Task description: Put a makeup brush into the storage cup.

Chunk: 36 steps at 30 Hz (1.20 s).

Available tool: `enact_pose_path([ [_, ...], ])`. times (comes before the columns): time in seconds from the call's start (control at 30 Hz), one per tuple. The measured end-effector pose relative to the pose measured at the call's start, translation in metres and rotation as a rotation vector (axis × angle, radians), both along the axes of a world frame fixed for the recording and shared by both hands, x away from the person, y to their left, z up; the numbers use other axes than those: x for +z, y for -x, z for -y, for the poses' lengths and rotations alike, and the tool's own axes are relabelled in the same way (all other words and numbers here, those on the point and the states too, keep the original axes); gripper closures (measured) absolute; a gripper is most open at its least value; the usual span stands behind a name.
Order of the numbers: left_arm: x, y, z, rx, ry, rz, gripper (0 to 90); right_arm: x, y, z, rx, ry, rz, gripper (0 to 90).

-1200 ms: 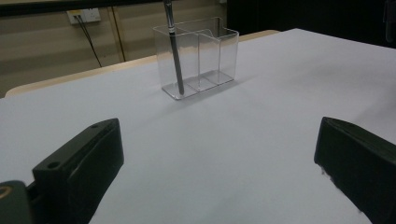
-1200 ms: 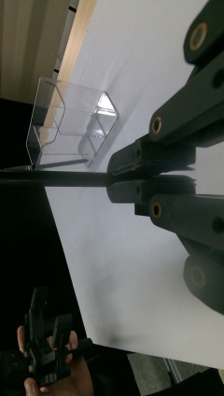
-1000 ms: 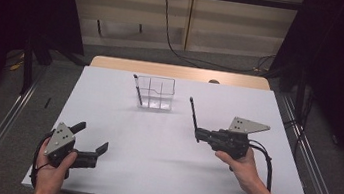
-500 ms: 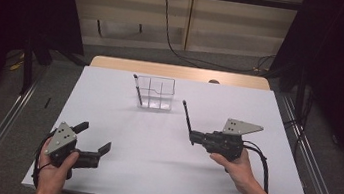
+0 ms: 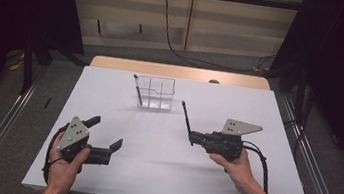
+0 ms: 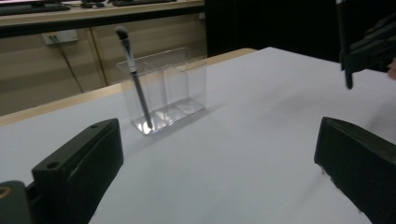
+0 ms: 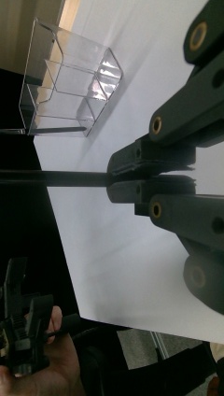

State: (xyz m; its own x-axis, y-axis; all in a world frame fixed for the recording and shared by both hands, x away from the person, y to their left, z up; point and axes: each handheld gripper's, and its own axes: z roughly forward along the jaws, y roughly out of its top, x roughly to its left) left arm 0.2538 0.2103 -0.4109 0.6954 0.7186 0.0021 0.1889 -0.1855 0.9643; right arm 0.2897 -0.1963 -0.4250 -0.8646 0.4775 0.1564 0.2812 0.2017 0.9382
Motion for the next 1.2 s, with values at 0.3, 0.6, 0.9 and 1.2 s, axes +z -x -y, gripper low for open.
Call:
enact_pose_path([
  [0.3, 0.008, -0.014, 0.032, -0.067, 0.009, 0.007, 2.0, -0.002, 0.0, -0.003, 0.005, 0.005, -0.006, 84.9],
  [0.6, 0.01, -0.027, 0.054, -0.099, 0.03, -0.001, 3.2, -0.003, 0.001, -0.007, 0.016, 0.009, -0.006, 84.9],
  [0.9, 0.014, -0.03, 0.074, -0.178, 0.048, -0.022, 3.4, -0.005, 0.002, -0.011, 0.037, 0.021, -0.005, 84.8],
  [1.2, 0.019, -0.027, 0.101, -0.263, 0.035, -0.006, 4.1, -0.007, 0.004, -0.016, 0.048, 0.024, -0.005, 84.8],
])
